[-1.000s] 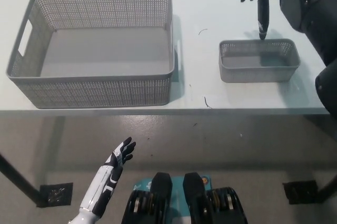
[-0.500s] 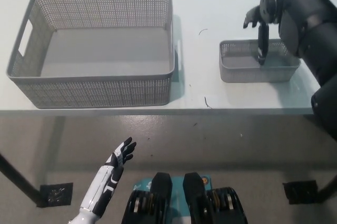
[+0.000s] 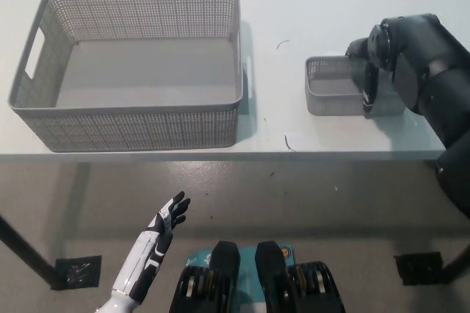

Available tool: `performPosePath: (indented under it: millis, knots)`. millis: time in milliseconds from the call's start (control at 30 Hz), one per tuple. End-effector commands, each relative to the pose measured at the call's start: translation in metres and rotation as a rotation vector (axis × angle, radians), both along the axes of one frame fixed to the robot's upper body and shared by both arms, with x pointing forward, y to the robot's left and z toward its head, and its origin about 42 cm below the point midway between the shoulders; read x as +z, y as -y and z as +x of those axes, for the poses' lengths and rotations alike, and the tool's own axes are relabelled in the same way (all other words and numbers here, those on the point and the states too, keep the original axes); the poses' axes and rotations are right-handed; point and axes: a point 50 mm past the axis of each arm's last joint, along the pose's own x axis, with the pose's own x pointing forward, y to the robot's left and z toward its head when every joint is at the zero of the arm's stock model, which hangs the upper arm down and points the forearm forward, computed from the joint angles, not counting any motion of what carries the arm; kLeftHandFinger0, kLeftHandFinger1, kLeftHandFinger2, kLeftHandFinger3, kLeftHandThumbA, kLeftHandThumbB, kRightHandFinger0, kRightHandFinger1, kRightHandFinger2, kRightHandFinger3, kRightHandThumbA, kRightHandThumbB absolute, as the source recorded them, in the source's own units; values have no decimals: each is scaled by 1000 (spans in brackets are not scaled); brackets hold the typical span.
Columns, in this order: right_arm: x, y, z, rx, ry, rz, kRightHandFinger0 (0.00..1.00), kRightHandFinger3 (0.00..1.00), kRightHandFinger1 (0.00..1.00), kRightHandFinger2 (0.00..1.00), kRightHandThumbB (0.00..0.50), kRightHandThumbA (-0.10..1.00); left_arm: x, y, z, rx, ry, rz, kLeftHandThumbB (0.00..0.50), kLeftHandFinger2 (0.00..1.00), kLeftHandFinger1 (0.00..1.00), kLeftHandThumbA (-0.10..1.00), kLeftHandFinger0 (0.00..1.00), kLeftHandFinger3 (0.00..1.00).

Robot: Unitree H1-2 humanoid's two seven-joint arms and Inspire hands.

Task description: Use the right hand to pick up a small rectangular container and put it into a bigger container on the left side

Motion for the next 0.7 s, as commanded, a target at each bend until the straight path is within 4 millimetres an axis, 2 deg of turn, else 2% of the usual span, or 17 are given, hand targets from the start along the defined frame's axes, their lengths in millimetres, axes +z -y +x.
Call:
performPosePath:
  millis: [0, 100, 167, 233, 267, 300, 333, 367, 400, 433, 467, 500, 533, 567, 600, 633, 667]
  knots:
    - [14, 13, 4, -56, 34, 53, 1000, 1000, 1000, 1000, 455, 1000, 14, -1, 4, -12, 77, -6, 350, 1000, 1000, 1000, 1000, 1000]
    - [5, 17, 3, -76, 60, 25, 1000, 1000, 1000, 1000, 499, 1000, 14, -1, 4, -11, 77, -6, 356, 1000, 1000, 1000, 1000, 1000]
    - [-2, 18, 1, -68, 55, -11, 1000, 1000, 1000, 1000, 500, 1000, 13, 0, 3, -16, 77, -5, 356, 1000, 1000, 1000, 1000, 1000]
    - [-13, 19, -1, -77, 72, 48, 1000, 1000, 1000, 1000, 432, 1000, 12, 2, 3, -20, 74, 0, 356, 1000, 1000, 1000, 1000, 1000]
    - [-16, 18, 0, -86, 160, 99, 1000, 1000, 1000, 1000, 398, 956, 12, 2, 3, -19, 72, -2, 356, 1000, 1000, 1000, 1000, 1000]
    - [-17, 18, 0, -91, 193, 117, 1000, 1000, 1000, 1000, 395, 882, 12, 2, 3, -18, 72, -3, 357, 1000, 1000, 1000, 1000, 1000]
    - [-18, 17, 1, -113, 268, 178, 1000, 1000, 1000, 1000, 386, 610, 12, 2, 2, -18, 73, -3, 356, 1000, 1000, 1000, 1000, 1000]
    - [-16, 17, 2, -67, 340, 154, 880, 1000, 1000, 1000, 276, 314, 12, 2, 2, -17, 74, 1, 355, 1000, 1000, 1000, 1000, 1000]
    - [-13, 16, 3, -1, 429, 114, 741, 1000, 835, 977, 211, 172, 12, 1, 2, -18, 75, 4, 356, 1000, 1000, 1000, 1000, 1000]
    - [-4, 15, 5, 23, 489, 126, 468, 1000, 517, 665, 216, 4, 15, 0, 6, -17, 84, 7, 354, 1000, 1000, 1000, 1000, 1000]
    - [-3, 15, 5, 24, 502, 135, 344, 1000, 423, 608, 218, -50, 15, 0, 6, -17, 85, 7, 353, 1000, 1000, 1000, 1000, 1000]
    - [5, 17, 6, 34, 533, 176, 137, 1000, 227, 395, 205, -98, 15, 1, 6, -17, 86, 10, 354, 1000, 1000, 1000, 1000, 1000]
    - [7, 17, 7, 42, 545, 185, 160, 866, 277, 425, 199, -100, 15, 0, 6, -18, 85, 11, 354, 1000, 1000, 1000, 1000, 1000]
    - [9, 17, 7, 49, 554, 187, 170, 801, 291, 424, 197, -100, 15, 0, 6, -18, 84, 10, 354, 1000, 1000, 1000, 1000, 1000]
    - [14, 18, 8, 47, 576, 195, 240, 638, 375, 458, 188, -91, 14, 1, 6, -18, 82, 11, 354, 1000, 1000, 1000, 1000, 1000]
    - [20, 18, 9, 41, 599, 191, 443, 721, 589, 669, 205, -21, 14, 1, 6, -17, 82, 13, 355, 1000, 1000, 1000, 1000, 1000]
    - [26, 17, 10, 36, 612, 179, 612, 719, 700, 814, 215, 38, 14, 2, 6, -17, 83, 12, 356, 1000, 1000, 1000, 1000, 1000]
